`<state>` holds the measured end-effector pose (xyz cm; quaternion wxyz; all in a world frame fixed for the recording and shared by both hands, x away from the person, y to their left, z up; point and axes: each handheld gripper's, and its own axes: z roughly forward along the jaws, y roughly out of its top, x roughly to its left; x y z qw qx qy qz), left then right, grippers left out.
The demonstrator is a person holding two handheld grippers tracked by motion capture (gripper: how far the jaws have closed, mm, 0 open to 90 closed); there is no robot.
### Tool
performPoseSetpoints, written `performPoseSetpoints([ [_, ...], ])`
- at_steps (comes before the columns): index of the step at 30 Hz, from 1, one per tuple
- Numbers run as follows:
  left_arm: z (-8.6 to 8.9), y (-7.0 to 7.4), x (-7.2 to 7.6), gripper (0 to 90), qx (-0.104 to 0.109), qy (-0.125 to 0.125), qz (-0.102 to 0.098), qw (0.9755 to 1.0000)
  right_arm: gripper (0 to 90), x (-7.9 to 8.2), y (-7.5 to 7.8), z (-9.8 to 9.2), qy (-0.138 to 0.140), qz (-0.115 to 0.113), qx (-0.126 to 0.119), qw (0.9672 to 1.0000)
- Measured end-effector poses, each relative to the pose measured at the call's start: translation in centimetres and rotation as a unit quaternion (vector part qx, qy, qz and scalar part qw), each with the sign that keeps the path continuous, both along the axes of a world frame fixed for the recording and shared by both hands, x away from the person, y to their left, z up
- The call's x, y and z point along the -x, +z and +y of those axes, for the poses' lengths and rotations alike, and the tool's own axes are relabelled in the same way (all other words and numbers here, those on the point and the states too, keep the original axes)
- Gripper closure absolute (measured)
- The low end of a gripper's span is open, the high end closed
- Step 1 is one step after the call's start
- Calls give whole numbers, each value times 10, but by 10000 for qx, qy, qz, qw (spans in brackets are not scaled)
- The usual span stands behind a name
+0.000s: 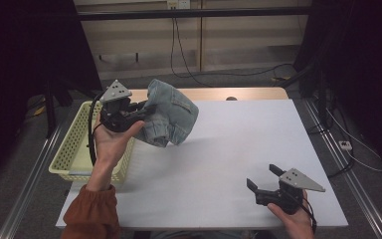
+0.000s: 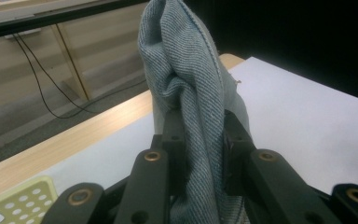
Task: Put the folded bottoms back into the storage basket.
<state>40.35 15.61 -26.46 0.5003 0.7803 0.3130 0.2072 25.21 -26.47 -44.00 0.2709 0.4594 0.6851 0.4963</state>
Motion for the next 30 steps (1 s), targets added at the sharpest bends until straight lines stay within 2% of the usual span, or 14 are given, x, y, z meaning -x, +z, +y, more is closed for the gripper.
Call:
performPoseSetpoints([
  [6,7,4,4,760,2,72,-69,10000,71,-1,0,1,11,-6,21,10000],
  [16,25,10,8,759,233,237,-114,9994,69,0,0,0,4,-15,-10,10000],
  [27,38,25,23,759,358,427,-439,9975,66,0,0,0,20,-41,22,10000],
  [30,41,29,26,760,250,395,-523,9975,68,1,1,1,15,-50,21,10000],
])
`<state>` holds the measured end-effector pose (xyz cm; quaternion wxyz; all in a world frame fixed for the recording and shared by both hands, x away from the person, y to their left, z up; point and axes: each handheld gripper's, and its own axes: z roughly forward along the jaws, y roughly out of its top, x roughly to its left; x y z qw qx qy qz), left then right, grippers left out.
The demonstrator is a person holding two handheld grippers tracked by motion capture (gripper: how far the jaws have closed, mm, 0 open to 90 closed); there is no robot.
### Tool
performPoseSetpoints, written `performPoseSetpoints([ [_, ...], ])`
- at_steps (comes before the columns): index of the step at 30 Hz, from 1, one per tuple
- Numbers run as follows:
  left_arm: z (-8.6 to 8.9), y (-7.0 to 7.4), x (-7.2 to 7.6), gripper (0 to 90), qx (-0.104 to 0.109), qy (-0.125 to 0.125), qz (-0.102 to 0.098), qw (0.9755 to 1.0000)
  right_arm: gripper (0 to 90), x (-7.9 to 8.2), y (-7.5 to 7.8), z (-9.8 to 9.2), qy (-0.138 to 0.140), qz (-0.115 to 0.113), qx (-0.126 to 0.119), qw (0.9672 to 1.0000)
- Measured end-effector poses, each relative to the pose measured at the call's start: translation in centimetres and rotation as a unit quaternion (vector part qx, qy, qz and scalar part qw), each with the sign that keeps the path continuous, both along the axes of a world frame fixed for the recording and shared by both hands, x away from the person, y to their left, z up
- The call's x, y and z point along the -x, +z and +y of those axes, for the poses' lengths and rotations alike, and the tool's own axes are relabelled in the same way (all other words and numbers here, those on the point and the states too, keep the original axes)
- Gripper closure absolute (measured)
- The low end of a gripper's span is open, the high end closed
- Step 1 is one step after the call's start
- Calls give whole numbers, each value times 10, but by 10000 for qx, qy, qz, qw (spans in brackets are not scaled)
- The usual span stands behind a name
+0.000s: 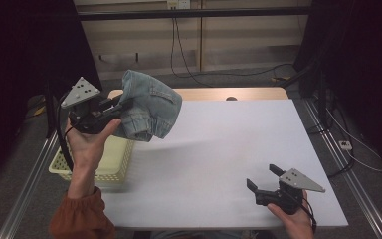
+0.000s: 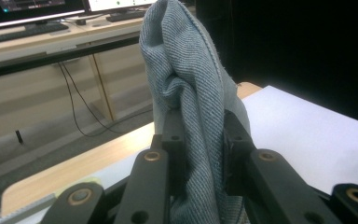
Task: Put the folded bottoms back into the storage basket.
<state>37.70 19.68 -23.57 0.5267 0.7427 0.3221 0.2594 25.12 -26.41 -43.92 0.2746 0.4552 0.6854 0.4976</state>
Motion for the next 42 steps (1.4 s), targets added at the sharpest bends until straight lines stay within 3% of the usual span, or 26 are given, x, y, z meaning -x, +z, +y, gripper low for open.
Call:
performPoseSetpoints([
  [10,16,6,5,760,179,200,-74,9996,68,0,0,0,0,-1,-5,10000],
  [28,45,12,10,759,287,573,-178,9978,68,0,0,0,8,-3,-9,10000],
  [42,72,7,3,759,415,808,110,9958,68,0,0,0,9,-3,3,10000],
])
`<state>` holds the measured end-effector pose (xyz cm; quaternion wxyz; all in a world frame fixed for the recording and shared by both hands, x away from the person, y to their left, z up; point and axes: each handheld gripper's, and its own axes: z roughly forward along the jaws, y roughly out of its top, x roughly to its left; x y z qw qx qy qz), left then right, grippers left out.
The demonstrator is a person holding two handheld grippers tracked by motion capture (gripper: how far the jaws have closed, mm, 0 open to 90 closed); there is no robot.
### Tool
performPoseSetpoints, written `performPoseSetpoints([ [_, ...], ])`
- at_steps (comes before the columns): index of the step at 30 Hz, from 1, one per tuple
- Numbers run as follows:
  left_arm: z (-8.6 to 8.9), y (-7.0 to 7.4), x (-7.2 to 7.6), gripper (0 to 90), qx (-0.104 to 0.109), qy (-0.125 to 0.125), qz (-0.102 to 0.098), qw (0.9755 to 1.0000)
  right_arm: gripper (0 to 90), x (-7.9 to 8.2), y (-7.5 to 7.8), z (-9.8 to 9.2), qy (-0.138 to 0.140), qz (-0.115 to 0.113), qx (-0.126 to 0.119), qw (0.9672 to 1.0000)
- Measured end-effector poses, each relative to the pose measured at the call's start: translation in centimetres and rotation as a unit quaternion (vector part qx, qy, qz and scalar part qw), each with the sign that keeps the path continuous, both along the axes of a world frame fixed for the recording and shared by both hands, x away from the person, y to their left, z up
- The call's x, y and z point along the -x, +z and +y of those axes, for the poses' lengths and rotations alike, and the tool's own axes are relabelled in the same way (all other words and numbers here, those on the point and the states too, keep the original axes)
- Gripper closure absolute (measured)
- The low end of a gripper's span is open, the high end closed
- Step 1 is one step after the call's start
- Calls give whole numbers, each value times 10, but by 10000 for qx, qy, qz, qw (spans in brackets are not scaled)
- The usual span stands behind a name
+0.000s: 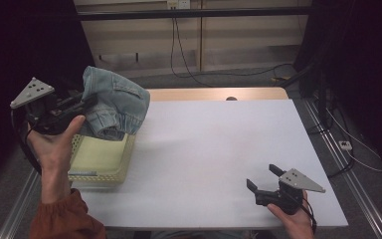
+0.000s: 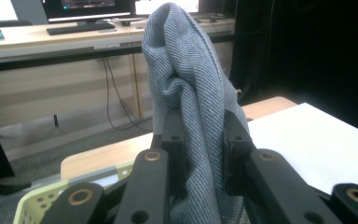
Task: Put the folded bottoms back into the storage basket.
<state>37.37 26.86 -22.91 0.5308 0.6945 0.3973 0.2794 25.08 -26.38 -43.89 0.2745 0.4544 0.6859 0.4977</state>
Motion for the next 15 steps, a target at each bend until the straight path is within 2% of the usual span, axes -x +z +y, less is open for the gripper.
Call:
performPoseSetpoints([
  [7,13,-6,-6,759,54,125,134,9998,68,0,0,0,1,4,0,10000],
  [15,21,-18,-18,759,52,268,412,9988,68,0,0,0,0,7,3,10000],
])
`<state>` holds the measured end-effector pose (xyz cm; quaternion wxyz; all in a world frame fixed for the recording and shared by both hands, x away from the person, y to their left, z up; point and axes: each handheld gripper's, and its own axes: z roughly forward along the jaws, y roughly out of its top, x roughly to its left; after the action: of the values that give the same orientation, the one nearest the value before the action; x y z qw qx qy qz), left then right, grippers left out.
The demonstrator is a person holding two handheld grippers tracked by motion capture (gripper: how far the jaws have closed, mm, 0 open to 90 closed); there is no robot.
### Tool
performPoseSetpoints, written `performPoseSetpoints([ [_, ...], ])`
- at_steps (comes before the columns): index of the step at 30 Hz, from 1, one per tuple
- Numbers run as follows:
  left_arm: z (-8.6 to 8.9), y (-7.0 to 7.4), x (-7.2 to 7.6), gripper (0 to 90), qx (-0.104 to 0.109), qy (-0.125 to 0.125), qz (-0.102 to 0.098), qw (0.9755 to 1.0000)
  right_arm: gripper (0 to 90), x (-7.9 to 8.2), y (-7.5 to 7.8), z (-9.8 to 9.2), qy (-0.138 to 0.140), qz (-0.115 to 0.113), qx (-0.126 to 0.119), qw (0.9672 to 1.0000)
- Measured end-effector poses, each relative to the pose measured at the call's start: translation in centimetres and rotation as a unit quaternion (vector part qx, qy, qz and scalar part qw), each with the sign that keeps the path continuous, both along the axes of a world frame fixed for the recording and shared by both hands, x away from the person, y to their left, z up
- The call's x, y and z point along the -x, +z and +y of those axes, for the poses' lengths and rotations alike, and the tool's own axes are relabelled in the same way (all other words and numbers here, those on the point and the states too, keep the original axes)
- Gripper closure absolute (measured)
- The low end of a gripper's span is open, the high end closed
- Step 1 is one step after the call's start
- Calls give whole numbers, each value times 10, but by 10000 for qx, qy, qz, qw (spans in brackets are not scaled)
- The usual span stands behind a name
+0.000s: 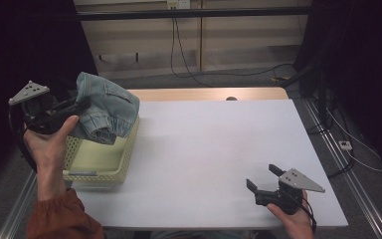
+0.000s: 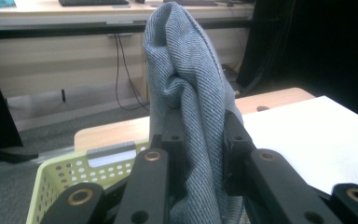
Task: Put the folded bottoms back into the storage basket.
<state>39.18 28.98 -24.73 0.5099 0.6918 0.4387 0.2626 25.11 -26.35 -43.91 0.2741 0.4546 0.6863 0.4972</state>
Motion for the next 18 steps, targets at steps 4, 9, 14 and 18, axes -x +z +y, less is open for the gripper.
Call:
performPoseSetpoints([
  [4,4,-4,-3,759,11,32,122,9999,68,0,0,0,3,1,-1,10000],
  [9,9,-9,-7,759,-7,85,228,9997,69,0,0,0,5,-3,3,10000],
  [14,13,-14,-11,758,8,147,338,9993,69,0,0,0,8,2,3,10000],
  [18,15,-18,-14,758,21,170,442,9989,68,0,0,0,8,2,4,10000],
])
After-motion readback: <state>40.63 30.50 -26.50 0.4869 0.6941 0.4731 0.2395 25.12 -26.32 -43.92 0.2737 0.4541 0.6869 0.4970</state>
